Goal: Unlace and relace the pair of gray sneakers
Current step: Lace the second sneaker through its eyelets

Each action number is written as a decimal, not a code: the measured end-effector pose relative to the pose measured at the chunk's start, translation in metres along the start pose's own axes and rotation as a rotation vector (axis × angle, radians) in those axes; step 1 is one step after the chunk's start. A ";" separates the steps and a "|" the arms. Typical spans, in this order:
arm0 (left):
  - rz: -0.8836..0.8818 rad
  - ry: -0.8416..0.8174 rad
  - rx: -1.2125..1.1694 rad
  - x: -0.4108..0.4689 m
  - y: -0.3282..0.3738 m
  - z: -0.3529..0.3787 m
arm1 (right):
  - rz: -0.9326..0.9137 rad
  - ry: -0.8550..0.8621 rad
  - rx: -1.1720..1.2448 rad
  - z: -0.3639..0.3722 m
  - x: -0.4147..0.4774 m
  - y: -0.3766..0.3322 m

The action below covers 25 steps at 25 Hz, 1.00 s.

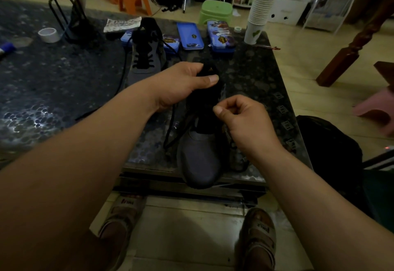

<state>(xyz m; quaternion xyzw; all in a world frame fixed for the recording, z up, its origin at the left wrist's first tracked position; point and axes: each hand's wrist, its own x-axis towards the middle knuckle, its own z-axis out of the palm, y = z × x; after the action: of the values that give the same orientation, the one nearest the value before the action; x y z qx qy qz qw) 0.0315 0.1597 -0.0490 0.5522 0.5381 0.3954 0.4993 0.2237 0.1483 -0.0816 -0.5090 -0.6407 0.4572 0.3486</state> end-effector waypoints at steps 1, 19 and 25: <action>0.000 0.004 0.007 0.000 0.000 0.000 | 0.011 0.040 -0.008 0.001 0.000 0.000; 0.002 0.003 0.039 -0.002 0.000 -0.003 | -0.059 0.046 0.015 -0.001 -0.006 0.003; 0.008 0.013 0.068 0.000 -0.002 -0.002 | -0.024 0.039 0.036 0.008 -0.007 0.001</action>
<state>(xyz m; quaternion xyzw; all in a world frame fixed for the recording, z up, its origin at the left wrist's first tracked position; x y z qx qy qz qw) 0.0292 0.1598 -0.0505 0.5686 0.5522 0.3824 0.4749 0.2188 0.1400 -0.0851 -0.5038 -0.6314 0.4543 0.3757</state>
